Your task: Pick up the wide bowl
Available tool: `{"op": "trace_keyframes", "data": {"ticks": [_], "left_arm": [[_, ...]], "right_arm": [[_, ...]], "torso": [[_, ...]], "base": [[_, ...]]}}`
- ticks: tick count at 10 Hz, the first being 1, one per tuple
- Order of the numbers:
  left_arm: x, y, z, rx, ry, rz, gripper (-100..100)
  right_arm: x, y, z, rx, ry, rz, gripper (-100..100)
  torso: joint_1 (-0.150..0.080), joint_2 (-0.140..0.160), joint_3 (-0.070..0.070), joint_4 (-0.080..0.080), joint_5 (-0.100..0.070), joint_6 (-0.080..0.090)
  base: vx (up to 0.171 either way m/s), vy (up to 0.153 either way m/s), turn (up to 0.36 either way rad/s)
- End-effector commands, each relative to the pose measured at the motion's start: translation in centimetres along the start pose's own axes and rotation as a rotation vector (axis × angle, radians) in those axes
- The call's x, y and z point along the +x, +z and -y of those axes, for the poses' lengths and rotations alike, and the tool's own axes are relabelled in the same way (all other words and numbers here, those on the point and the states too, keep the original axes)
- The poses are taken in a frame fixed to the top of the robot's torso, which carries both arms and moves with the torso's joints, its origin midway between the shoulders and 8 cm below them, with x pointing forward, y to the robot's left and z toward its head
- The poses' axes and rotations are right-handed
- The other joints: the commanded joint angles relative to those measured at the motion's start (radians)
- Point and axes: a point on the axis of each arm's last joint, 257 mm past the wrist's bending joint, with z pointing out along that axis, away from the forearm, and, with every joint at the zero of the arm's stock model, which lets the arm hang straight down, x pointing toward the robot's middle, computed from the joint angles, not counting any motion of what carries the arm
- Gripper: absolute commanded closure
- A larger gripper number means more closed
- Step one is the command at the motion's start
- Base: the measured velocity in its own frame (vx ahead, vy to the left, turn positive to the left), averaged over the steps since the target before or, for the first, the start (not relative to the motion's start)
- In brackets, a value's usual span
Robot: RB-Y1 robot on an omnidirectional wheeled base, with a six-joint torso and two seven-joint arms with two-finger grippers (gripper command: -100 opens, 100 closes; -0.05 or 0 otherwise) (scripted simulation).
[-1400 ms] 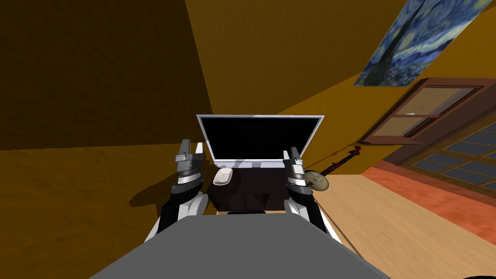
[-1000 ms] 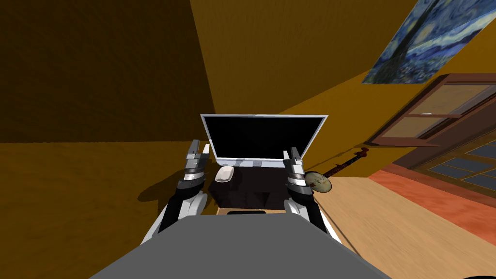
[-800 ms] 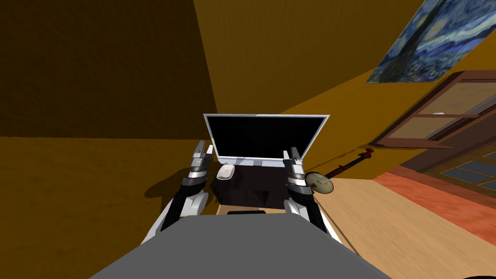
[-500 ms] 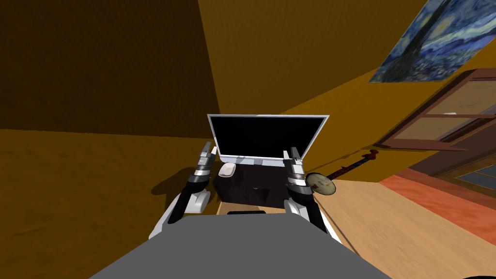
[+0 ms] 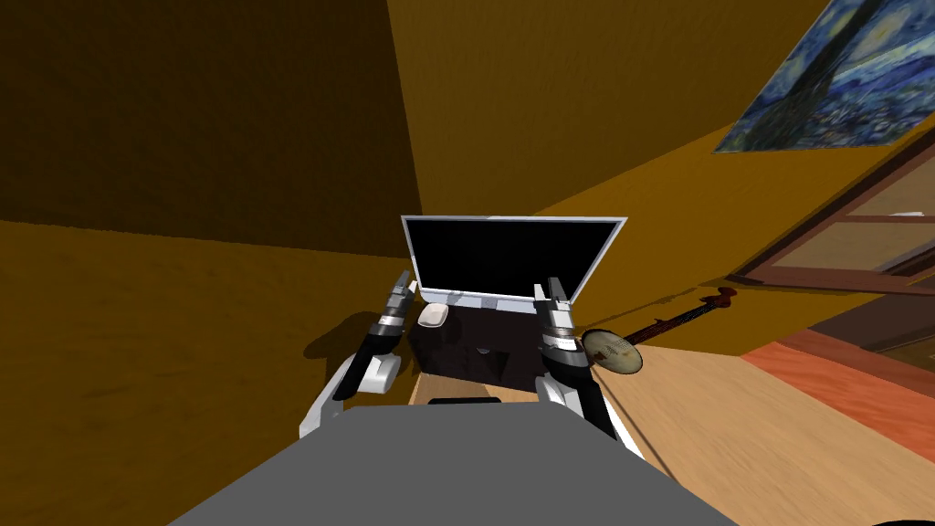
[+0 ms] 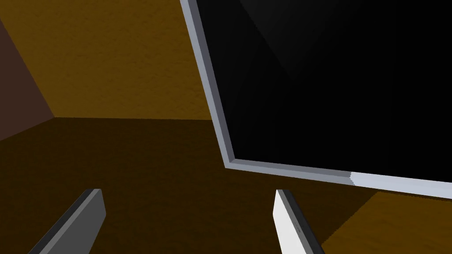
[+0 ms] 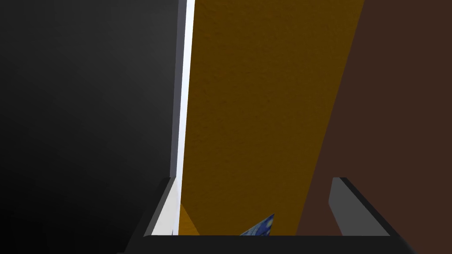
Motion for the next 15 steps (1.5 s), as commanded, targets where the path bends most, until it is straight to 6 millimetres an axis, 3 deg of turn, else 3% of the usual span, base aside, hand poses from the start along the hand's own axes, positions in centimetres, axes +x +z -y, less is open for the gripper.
{"op": "trace_keyframes", "data": {"ticks": [1,2,7,8,15], "left_arm": [[0.5,0.4,-2.0,-0.054,-0.01,-0.014,-100],[0.5,0.4,-2.0,-0.055,-0.01,-0.014,-100],[2.4,0.7,-8.3,-0.224,-0.045,-0.048,-100],[2.4,0.7,-8.4,-0.226,-0.045,-0.048,-100],[4.5,-1.6,-18.7,-0.508,-0.079,-0.084,-100]], "right_arm": [[0.0,0.0,0.0,0.0,0.0,0.0,0],[0.0,0.0,0.0,0.0,0.0,0.0,0],[0.0,0.0,0.0,0.0,0.0,0.0,0],[0.0,0.0,0.0,0.0,0.0,0.0,0],[0.0,0.0,0.0,0.0,0.0,0.0,0]], "torso": [[0.0,0.0,0.0,0.0,0.0,0.0],[0.001,0.0,0.0,0.0,0.0,0.0],[0.001,-0.001,0.0,0.0,0.0,0.0],[0.001,0.0,0.0,0.0,0.0,0.0],[0.002,-0.004,-0.002,-0.001,0.0,0.0]], "base": [[-0.068,-0.003,0.083],[-0.06,-0.007,0.036],[-0.053,-0.004,0.077],[-0.041,-0.004,0.039],[-0.019,0.014,0.026]]}}
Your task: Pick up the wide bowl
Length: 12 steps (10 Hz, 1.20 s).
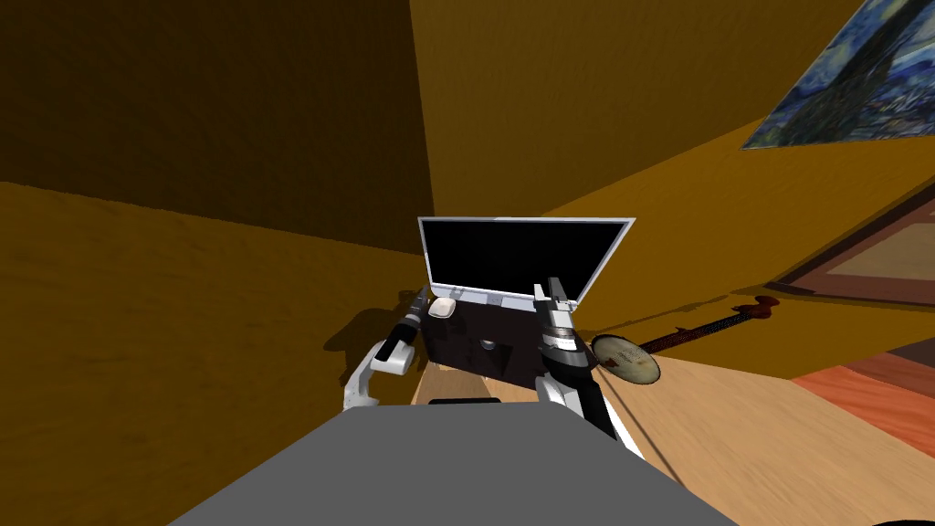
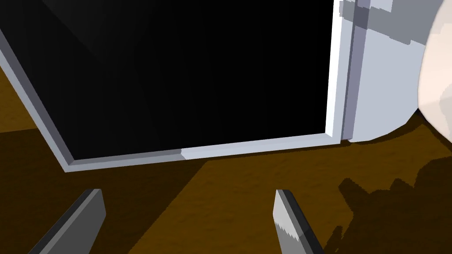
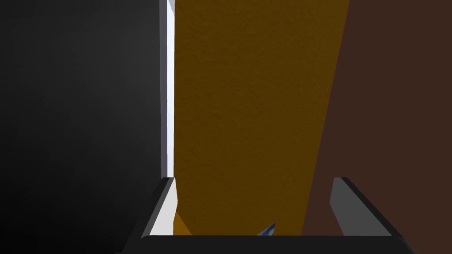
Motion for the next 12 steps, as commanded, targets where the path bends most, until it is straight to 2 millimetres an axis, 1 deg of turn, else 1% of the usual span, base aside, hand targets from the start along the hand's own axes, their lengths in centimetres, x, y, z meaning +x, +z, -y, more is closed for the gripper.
{"op": "trace_keyframes", "data": {"ticks": [1,2,5,9,10,11,12], "left_arm": [[0.1,0.3,-2.6,-0.072,-0.006,-0.003,-100],[0.1,0.3,-4.2,-0.113,-0.01,-0.004,-100],[0.0,-0.2,-9.8,-0.258,-0.021,-0.001,-100],[-0.4,-2.3,-17.7,-0.468,-0.037,0.013,-100],[-0.5,-2.9,-19.3,-0.513,-0.043,0.017,-100],[-0.5,-3.1,-19.6,-0.521,-0.043,0.017,-100],[-0.5,-3.9,-21.4,-0.571,-0.051,0.021,-100]], "right_arm": [[0.0,0.0,0.0,0.0,0.0,0.0,0],[0.0,0.0,0.0,0.0,0.0,0.0,0],[0.0,0.0,0.0,0.0,0.0,0.0,0],[0.0,0.0,0.0,0.0,0.0,0.0,0],[0.0,0.0,0.0,0.0,0.0,0.0,0],[0.0,0.0,0.0,0.0,0.0,0.0,0],[0.0,0.0,0.0,0.0,0.0,0.0,0]], "torso": [[0.0,0.0,0.0,0.0,0.0,0.0],[0.001,-0.001,0.0,0.0,0.0,0.0],[0.003,-0.003,-0.002,-0.001,0.001,0.0],[0.004,-0.005,-0.003,-0.001,0.001,0.0],[0.004,-0.006,-0.003,-0.001,0.001,0.0],[0.004,-0.006,-0.003,-0.001,0.001,0.0],[0.002,-0.004,-0.003,-0.001,0.001,0.0]], "base": [[0.025,0.028,-0.041],[0.039,0.046,-0.049],[0.06,0.063,-0.094],[0.084,0.077,-0.137],[0.098,0.09,-0.161],[0.06,0.057,-0.052],[0.041,0.044,-0.114]]}}
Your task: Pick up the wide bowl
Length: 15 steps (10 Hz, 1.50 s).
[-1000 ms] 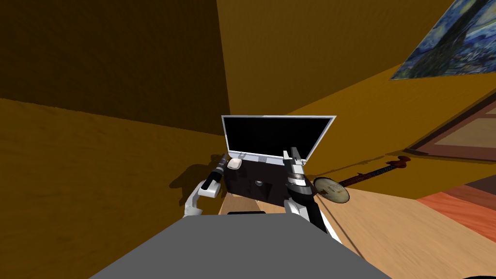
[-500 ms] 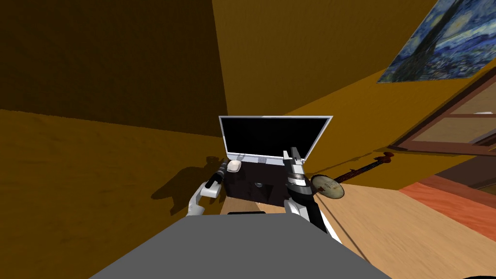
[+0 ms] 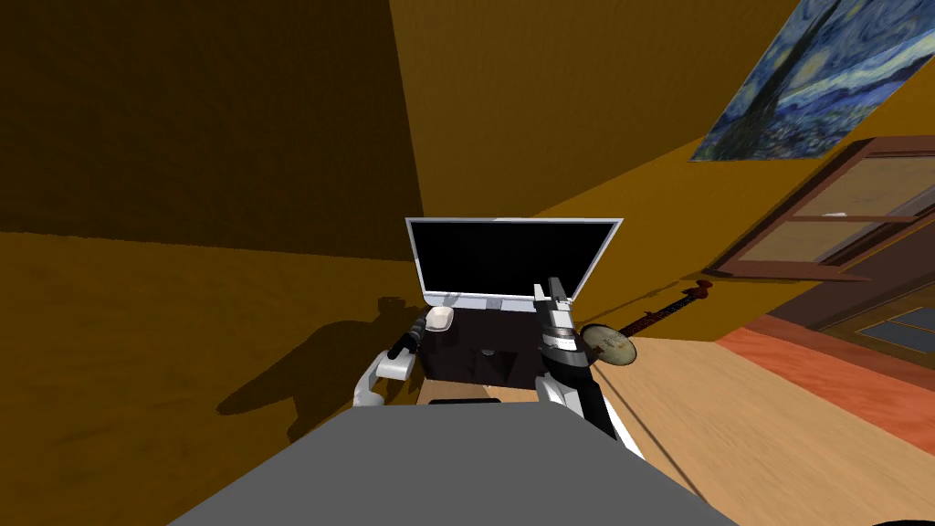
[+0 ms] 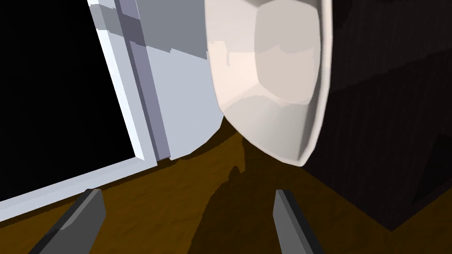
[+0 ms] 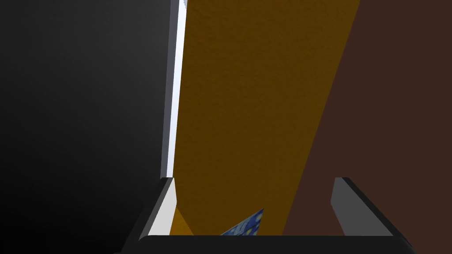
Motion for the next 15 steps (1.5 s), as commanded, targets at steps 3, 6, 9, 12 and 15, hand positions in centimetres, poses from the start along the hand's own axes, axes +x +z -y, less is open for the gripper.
{"op": "trace_keyframes", "data": {"ticks": [3,6,9,12,15], "left_arm": [[0.4,0.4,-4.3,-0.121,-0.029,0.004,-100],[2.2,0.2,-8.8,-0.238,-0.079,-0.006,-100],[4.3,-0.1,-10.8,-0.293,-0.122,-0.024,-100],[5.5,-0.3,-11.4,-0.315,-0.145,-0.036,-100],[5.7,0.0,-12.4,-0.315,-0.149,-0.036,-100]], "right_arm": [[0.0,0.0,0.0,0.0,0.0,0.0,0],[0.0,0.0,0.0,0.0,0.0,0.0,0],[0.0,0.0,0.0,0.0,0.0,0.0,0],[0.0,0.0,0.0,0.0,0.0,0.0,0],[0.0,0.0,0.0,0.0,0.0,0.0,0]], "torso": [[0.001,-0.002,-0.001,0.0,0.0,0.0],[0.0,-0.001,-0.001,0.0,0.0,0.0],[-0.002,0.0,0.0,0.0,0.0,0.0],[-0.002,0.001,0.001,0.0,0.0,0.0],[-0.004,0.002,0.001,0.0,-0.001,0.0]], "base": [[0.07,0.072,-0.117],[0.063,0.058,-0.117],[0.036,0.041,-0.066],[0.021,0.031,-0.036],[0.03,-0.003,-0.004]]}}
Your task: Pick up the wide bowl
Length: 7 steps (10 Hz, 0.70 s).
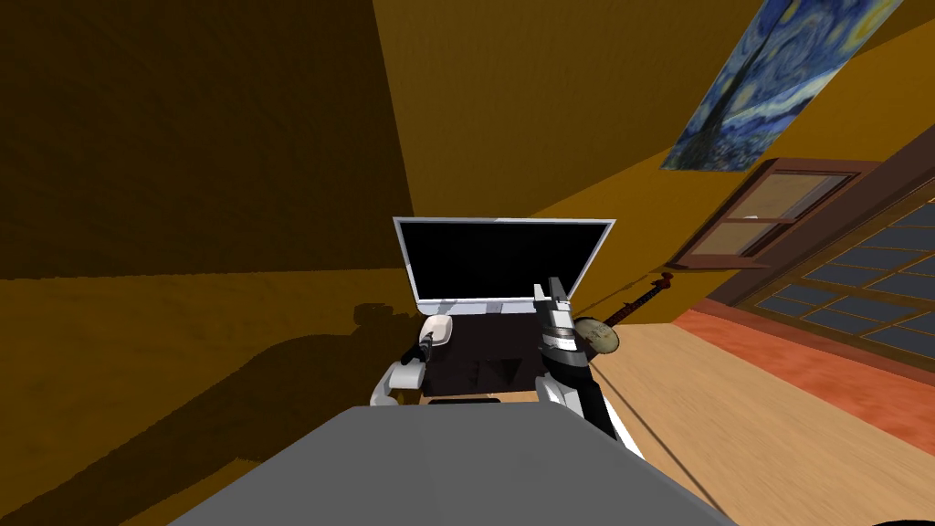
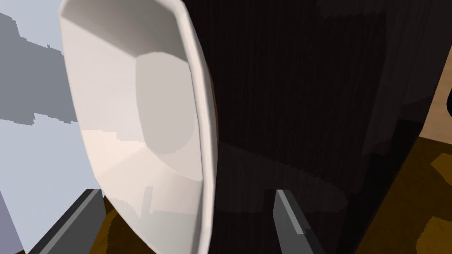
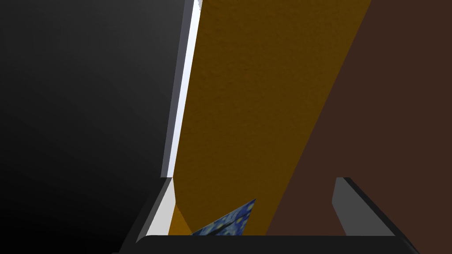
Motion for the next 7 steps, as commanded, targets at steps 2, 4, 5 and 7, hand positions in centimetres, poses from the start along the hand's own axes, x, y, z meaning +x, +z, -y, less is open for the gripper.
{"op": "trace_keyframes", "data": {"ticks": [2,4,5,7], "left_arm": [[0.0,0.51,-0.66,0.003,-0.001,0.0,-100],[0.1,0.33,-0.49,0.003,-0.001,0.0,100],[0.1,0.33,-0.48,0.003,-0.001,0.0,100],[0.09,0.33,-0.51,0.003,-0.001,0.0,100]], "right_arm": [[0.0,0.0,0.0,0.0,0.0,0.0,0],[0.0,0.0,0.0,0.0,0.0,0.0,0],[0.0,0.0,0.0,0.0,0.0,0.0,0],[0.0,0.0,0.0,0.0,0.0,0.0,0]], "torso": [[0.0,0.0,0.0,0.0,0.0,0.0],[0.001,0.001,0.001,0.0,0.0,0.0],[0.0,0.003,0.001,0.0,0.0,0.0],[0.0,0.004,0.002,0.001,0.0,0.0]], "base": [[0.056,-0.007,-0.002],[0.012,0.002,0.0],[0.0,0.0,0.0],[0.0,0.0,0.0]]}}
